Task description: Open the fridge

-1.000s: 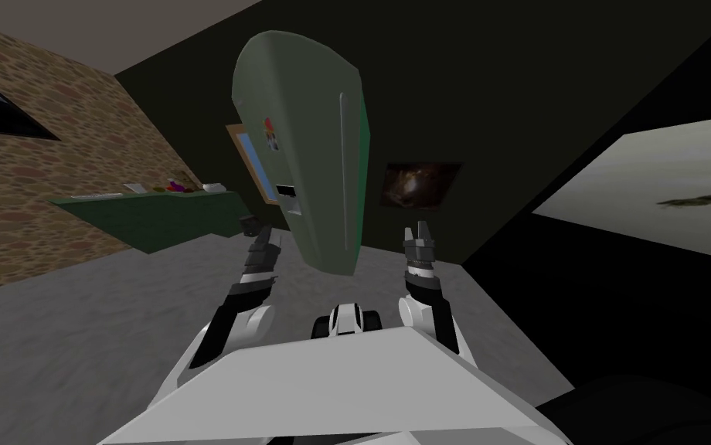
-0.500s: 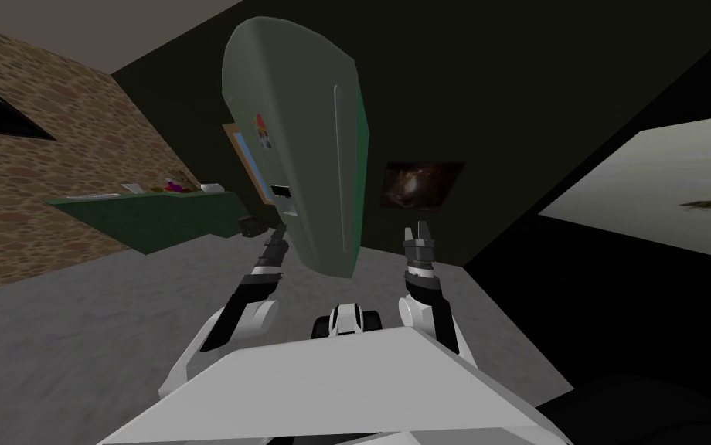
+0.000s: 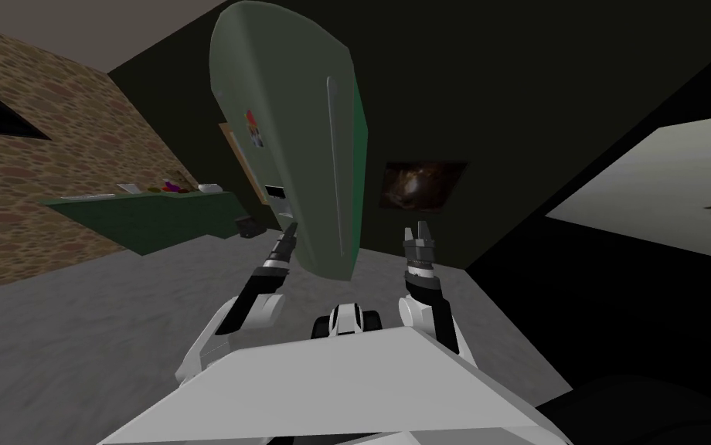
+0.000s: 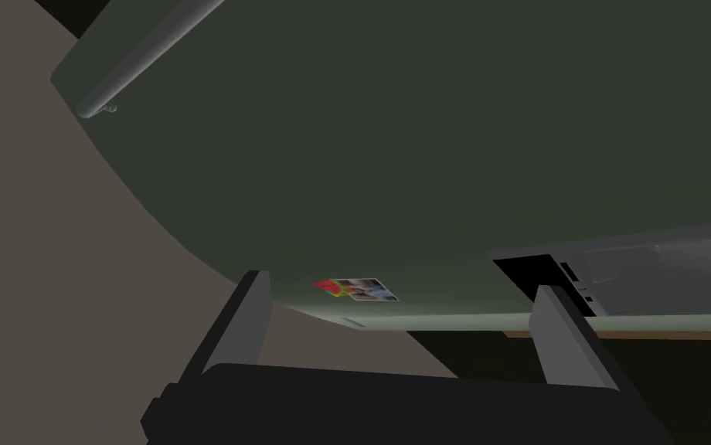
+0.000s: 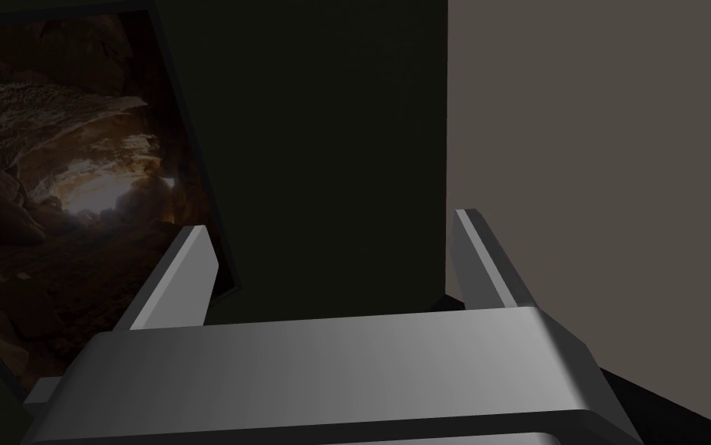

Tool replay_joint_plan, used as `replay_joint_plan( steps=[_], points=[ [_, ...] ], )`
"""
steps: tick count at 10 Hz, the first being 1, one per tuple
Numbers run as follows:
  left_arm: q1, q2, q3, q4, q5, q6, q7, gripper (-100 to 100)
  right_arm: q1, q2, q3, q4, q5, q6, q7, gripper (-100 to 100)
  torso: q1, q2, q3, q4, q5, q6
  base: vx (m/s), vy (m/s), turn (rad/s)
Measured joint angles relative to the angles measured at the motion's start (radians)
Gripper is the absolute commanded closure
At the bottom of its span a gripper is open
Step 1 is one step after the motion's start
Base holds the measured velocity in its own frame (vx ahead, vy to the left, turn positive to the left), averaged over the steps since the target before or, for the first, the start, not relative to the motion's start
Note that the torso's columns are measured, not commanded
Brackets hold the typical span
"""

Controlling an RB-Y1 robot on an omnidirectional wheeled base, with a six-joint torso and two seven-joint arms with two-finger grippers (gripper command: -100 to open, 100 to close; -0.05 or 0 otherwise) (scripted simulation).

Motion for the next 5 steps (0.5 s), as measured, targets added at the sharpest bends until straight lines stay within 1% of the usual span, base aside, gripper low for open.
replay_joint_plan(
  steps=[3,5],
  points=[
    [-0.024,-0.011,-0.032,-0.012,-0.039,0.075,-0.019,-100,0.0,0.0,0.0,0.0,0.0,0.0,0.0,0,-0.001,0.002,0.001,0.0,0.0,0.0,0.056,-0.053,0.009],
    [-0.053,-0.02,-0.048,-0.014,-0.063,0.132,-0.028,-100,0.0,0.0,0.0,0.0,0.0,0.0,0.0,0,0.0,0.0,0.0,0.0,0.0,0.0,0.064,-0.046,0.007]
  ],
)
